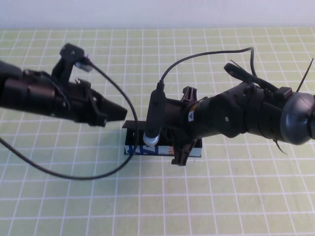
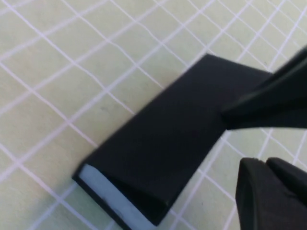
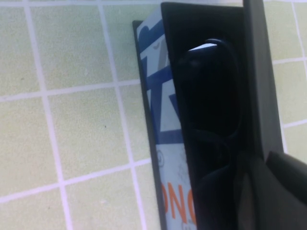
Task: Take glasses out of glasses case
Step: Pick up the glasses from the glasses case
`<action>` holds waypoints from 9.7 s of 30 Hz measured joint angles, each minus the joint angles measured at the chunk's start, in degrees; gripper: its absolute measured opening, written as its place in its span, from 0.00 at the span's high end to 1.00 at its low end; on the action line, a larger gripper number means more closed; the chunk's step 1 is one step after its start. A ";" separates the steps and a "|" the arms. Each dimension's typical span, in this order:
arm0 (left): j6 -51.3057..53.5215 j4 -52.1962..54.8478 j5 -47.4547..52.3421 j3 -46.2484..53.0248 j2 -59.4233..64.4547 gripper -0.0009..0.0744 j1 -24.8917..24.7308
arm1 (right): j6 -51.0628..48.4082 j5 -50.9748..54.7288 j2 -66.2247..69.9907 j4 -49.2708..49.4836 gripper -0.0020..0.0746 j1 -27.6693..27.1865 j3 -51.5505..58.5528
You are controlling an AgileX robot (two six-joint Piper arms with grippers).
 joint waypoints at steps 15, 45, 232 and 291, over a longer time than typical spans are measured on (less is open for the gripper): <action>19.21 -12.53 -1.36 9.04 8.72 0.99 0.00 | 1.41 -0.38 0.00 0.00 0.97 0.00 0.00; 33.13 -28.29 -1.77 7.80 16.67 0.99 0.00 | 2.15 -0.86 -0.09 3.70 0.89 -0.10 0.00; 27.51 -29.58 0.57 3.81 18.24 0.99 0.00 | -3.95 49.54 18.53 12.55 0.56 -5.32 -36.45; 26.85 -28.04 0.57 3.81 18.33 0.99 0.00 | -5.20 48.06 23.09 10.16 0.47 -5.32 -39.82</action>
